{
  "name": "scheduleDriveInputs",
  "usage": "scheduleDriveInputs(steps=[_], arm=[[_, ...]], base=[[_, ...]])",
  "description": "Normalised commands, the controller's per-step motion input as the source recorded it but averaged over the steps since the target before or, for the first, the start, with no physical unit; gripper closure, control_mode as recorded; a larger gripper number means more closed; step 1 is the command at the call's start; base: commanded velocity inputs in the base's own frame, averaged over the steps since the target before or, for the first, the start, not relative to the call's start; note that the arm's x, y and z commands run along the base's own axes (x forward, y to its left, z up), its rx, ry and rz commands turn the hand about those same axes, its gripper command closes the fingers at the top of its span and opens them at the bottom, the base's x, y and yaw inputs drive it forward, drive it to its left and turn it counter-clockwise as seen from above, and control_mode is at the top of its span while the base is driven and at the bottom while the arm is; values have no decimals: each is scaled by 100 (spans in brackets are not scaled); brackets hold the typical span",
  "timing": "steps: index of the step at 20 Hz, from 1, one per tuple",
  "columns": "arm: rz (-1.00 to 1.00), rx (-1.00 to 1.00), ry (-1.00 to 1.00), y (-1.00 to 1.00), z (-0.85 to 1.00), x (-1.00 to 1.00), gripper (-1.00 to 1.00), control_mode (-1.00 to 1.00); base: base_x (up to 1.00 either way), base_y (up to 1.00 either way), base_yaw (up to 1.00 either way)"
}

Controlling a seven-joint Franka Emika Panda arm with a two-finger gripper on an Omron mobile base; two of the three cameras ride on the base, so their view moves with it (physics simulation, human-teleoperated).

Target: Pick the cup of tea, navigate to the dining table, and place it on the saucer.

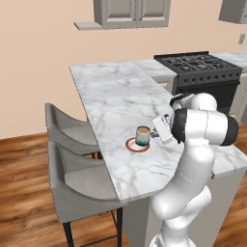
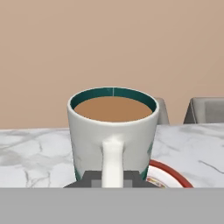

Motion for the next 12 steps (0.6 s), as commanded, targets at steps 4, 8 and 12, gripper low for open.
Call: scheduleDriveInputs(steps=[4, 8, 12], arm=[[2, 0, 0, 5, -20, 20, 100, -100], [0, 0, 0, 18, -18, 10, 100, -100], [0, 0, 0, 18, -19, 12, 100, -100]], base=[[0, 0, 0], [0, 0, 0], [0, 0, 0]])
